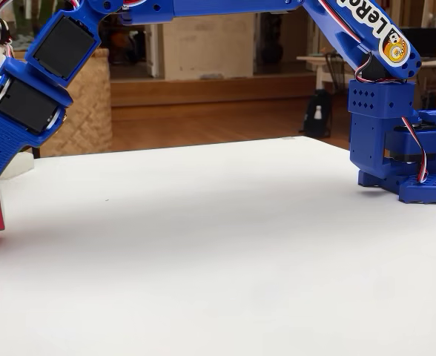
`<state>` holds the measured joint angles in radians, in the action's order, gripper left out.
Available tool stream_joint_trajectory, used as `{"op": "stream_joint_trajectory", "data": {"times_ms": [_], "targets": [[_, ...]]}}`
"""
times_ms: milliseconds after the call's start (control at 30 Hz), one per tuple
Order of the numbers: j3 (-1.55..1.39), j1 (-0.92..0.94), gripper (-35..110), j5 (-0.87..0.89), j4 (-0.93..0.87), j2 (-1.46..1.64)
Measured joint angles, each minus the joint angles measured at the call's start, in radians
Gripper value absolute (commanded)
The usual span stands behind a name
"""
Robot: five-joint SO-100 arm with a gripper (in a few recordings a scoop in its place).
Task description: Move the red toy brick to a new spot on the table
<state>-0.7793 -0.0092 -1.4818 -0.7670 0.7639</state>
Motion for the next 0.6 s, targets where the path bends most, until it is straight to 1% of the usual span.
{"op": "stream_joint_trajectory", "data": {"times_ms": [100,233,433,600], "targets": [[0.043,-0.017,3,0.028,-0.015,-0.029],[0.081,-0.028,14,0.061,-0.026,-0.052],[0.095,-0.023,26,0.095,-0.028,-0.058],[0.097,-0.011,29,0.114,-0.028,-0.058]]}}
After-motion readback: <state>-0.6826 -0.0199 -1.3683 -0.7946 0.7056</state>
